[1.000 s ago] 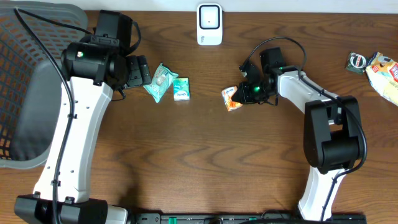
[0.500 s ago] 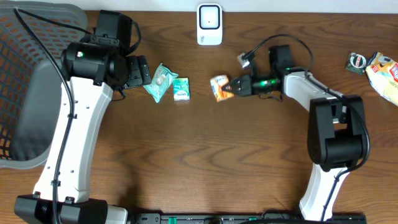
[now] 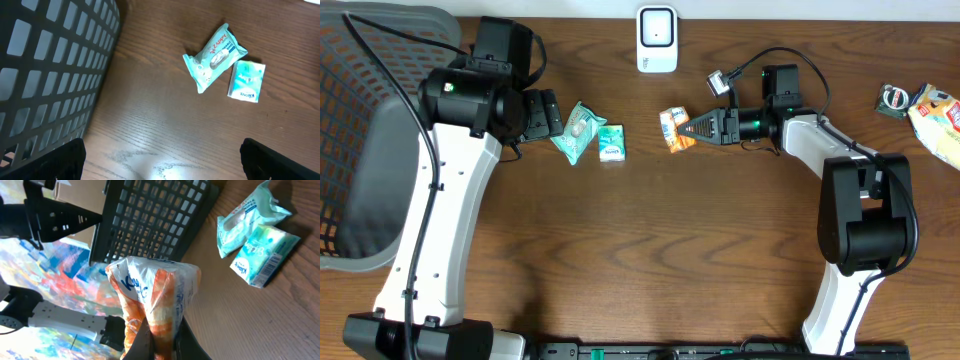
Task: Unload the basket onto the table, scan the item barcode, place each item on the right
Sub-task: 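Lift the orange pack and hold it raised mid-table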
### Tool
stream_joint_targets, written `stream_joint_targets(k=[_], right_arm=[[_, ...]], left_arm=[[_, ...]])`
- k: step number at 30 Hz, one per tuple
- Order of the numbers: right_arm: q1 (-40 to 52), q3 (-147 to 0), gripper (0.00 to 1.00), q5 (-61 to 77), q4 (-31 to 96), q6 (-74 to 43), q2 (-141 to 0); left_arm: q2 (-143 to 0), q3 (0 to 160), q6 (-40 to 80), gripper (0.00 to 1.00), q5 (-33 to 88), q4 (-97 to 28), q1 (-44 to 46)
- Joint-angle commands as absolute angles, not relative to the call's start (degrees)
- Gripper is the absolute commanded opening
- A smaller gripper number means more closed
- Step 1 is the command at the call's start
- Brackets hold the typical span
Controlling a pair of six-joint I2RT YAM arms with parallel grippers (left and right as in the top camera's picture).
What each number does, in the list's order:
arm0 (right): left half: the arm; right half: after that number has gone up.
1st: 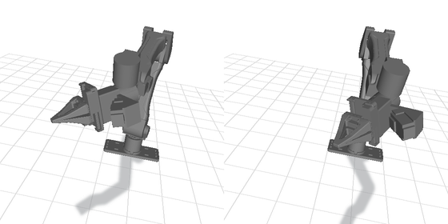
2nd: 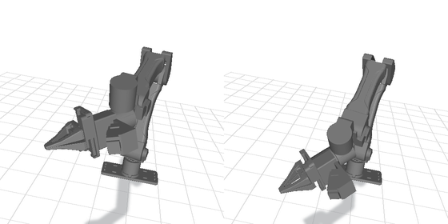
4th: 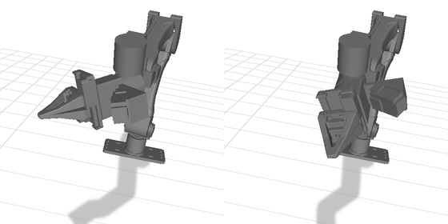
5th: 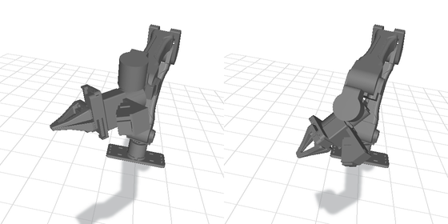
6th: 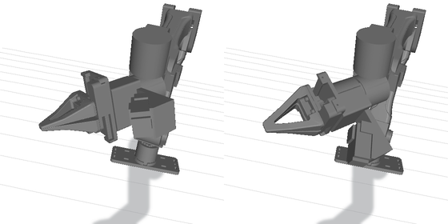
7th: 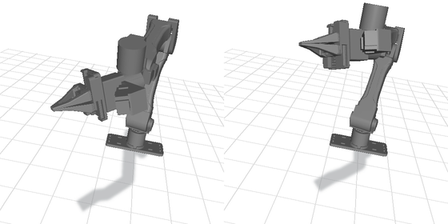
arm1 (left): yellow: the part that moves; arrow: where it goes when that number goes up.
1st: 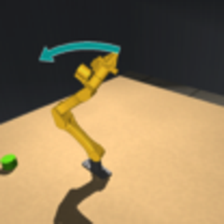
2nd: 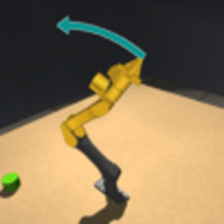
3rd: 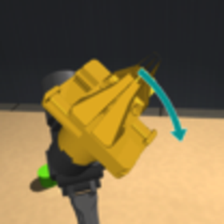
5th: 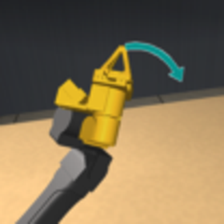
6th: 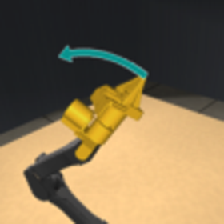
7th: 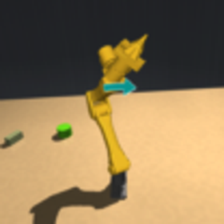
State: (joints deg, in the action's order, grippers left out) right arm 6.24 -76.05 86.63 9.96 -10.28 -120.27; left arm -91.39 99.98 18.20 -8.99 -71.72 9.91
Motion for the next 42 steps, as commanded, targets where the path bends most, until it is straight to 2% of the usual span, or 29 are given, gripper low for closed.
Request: stream_joint_targets(k=[1,12,26,42], right_arm=[[6.3,-76.1,0.01,89.3,9.1,-12.0,-118.5],[6.3,-76.1,0.01,89.3,7.8,-10.6,-118.5],[6.3,-76.1,0.01,89.3,-1.2,-10.0,-118.5],[6.1,-76.1,0.01,89.3,-2.6,-10.0,-118.5]], left_arm=[[-91.3,99.8,18.7,0.98,-9.7,-71.8,9.8],[-91.3,99.8,18.7,0.98,-9.7,-71.8,9.8],[-91.3,99.8,18.7,0.98,-9.7,-71.8,9.8],[-91.3,99.8,18.7,0.98,-9.7,-71.8,9.8]])
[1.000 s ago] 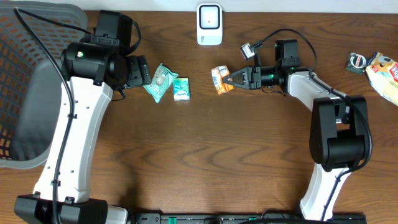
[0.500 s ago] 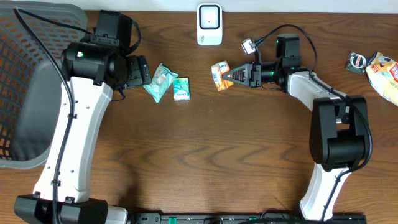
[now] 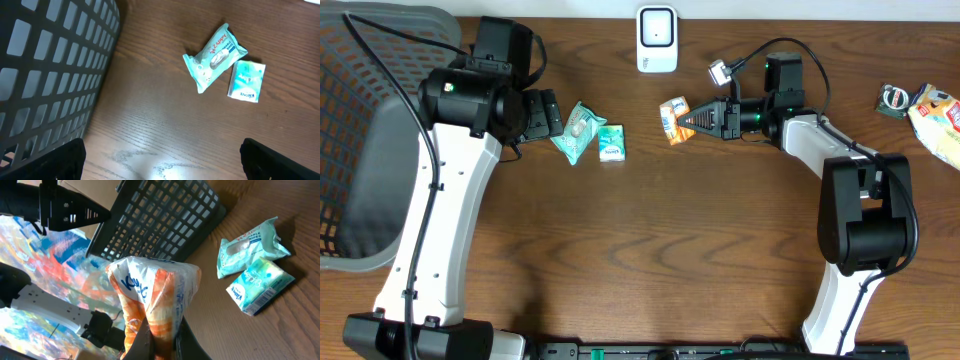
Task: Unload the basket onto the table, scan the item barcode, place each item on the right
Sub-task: 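Lift the orange pack and hold it raised mid-table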
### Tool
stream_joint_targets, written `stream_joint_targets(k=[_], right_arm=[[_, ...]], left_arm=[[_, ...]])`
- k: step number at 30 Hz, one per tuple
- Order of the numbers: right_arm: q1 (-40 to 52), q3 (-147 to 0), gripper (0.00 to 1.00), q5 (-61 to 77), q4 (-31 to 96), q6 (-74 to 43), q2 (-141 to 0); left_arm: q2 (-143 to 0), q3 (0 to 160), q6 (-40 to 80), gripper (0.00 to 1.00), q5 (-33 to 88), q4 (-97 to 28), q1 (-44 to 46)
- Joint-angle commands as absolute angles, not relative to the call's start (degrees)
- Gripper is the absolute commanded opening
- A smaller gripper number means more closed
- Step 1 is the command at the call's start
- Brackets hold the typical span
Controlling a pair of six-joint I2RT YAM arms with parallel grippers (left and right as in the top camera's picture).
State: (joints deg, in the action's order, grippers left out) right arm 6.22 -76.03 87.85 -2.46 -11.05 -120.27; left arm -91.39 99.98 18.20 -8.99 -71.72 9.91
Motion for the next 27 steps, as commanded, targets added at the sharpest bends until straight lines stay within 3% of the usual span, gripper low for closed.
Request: stream_joint_targets(k=[1,27], right_arm=[[6.1,-76.1,0.01,89.3,-2.6,-10.0,-118.5],[6.1,-76.1,0.01,87.8,-2.3,-10.5,-118.5]], left_arm=[[-91.3,99.8,18.7,0.98,-9.7,-71.8,9.8],[-91.3,99.8,18.7,0.98,-9.7,-71.8,9.8]])
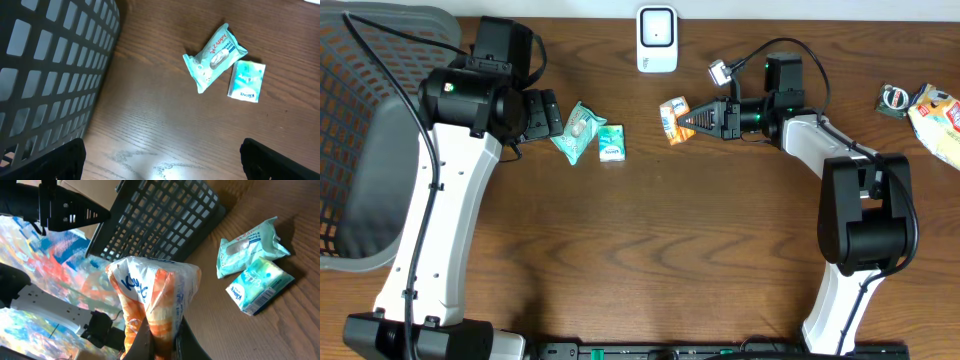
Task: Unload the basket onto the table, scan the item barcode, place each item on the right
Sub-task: 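Lift the orange pack and hold it raised mid-table, then carry the pack up and hold it against the scanner window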
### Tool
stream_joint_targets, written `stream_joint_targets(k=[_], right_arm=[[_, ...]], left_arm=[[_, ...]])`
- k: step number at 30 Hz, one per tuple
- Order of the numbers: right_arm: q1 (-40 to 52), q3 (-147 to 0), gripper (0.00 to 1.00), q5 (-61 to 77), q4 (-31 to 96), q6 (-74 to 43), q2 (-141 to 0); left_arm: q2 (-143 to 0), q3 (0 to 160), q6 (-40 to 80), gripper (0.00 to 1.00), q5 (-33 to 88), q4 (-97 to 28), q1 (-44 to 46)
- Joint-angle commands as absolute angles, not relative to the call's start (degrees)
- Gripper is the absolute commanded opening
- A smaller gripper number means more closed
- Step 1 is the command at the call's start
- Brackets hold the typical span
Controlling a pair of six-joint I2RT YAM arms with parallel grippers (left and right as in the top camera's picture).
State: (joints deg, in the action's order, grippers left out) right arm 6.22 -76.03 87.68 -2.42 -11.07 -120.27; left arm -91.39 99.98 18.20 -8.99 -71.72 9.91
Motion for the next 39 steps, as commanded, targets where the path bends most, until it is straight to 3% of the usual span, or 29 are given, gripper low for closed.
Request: stream_joint_targets(k=[1,16,23,31,39], right_arm=[[6.1,-76.1,0.01,87.3,-2.2,-10.7,-118.5],[7.8,-76.1,0.01,82.7,-0.1,-10.7,-118.5],[11.2,-76.1,0.01,51.2,13.7,-13.0,-118.5],[14.9,-79.8,0.01,32.5,24.9,-7.5,-116.6],[18.5,-88.9,0.01,-0.5,38.5,-2.4,-113.7]], left_arm=[[-91.3,99.8,18.7,0.98,-9.7,-71.8,9.8],[-91.3,99.8,18.7,0.98,-9.7,-71.8,9.8],[-91.3,99.8,18.7,0.98,-9.7,-71.8,9.8],[-91.3,99.8,18.7,0.98,-9.7,-71.8,9.8],[-91.3,99.8,18.7,0.98,-9.7,-71.8,9.8]])
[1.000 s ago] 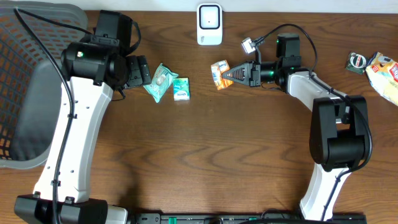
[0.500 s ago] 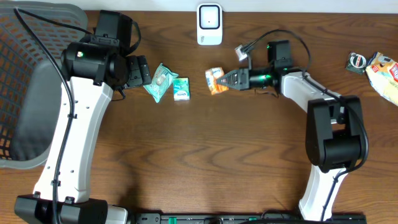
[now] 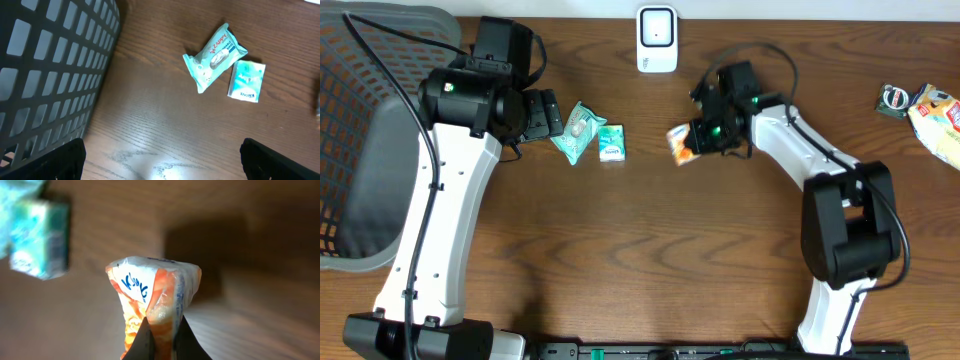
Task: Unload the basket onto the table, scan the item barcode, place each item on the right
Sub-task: 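Carry the pack up and hold it against the scanner window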
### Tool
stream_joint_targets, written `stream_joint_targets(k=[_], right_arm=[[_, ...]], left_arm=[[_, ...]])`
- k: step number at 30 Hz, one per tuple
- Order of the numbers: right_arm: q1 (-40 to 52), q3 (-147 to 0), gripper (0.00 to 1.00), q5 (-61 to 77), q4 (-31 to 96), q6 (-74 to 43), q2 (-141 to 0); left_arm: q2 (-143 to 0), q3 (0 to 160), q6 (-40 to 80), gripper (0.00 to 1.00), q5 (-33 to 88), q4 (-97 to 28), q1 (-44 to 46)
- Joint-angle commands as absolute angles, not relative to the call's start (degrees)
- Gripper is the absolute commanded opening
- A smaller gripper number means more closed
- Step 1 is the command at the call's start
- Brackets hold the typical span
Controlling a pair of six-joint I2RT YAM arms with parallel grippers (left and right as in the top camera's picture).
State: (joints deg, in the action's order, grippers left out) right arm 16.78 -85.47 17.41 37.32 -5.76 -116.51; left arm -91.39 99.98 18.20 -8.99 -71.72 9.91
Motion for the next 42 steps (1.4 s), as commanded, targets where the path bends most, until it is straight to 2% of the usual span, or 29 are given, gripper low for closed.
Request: stream_joint_targets(k=[1,5,11,18,25,33,42], right_arm=[[19.1,-89.4,0.01,-4.1,38.6,-2.0,-113.7],[21.4,-89.4,0.01,-11.6,34.2,2.7,-113.8],[23.9,-89.4,0.01,-11.9,20.4,12.6,-113.9],[24.2,-90.3,0.01,-11.4,7.7,14.6,-113.9],[24.2,-98.5,0.01,-11.3,6.0,21.7,-116.9],[23.9,-117.0,0.01,-12.1,9.7,27.4,-130.5],[24.9,-125.2,0.01,-21.1,9.1,40.4,-141.5]], left_arm=[[-91.3,99.8,18.7,0.98,-9.7,-71.8,9.8],[-91.3,99.8,18.7,0.98,-9.7,-71.8,9.8],[-91.3,99.8,18.7,0.98,-9.7,-71.8,9.8],[-91.3,99.8,18.7,0.98,-9.7,-71.8,9.8],[-91.3,99.8,18.7,0.98,-9.7,-71.8,9.8],[-91.3,99.8,18.7,0.98,-9.7,-71.8,9.8],[-91.3,99.8,18.7,0.98,-9.7,-71.8,9.8]])
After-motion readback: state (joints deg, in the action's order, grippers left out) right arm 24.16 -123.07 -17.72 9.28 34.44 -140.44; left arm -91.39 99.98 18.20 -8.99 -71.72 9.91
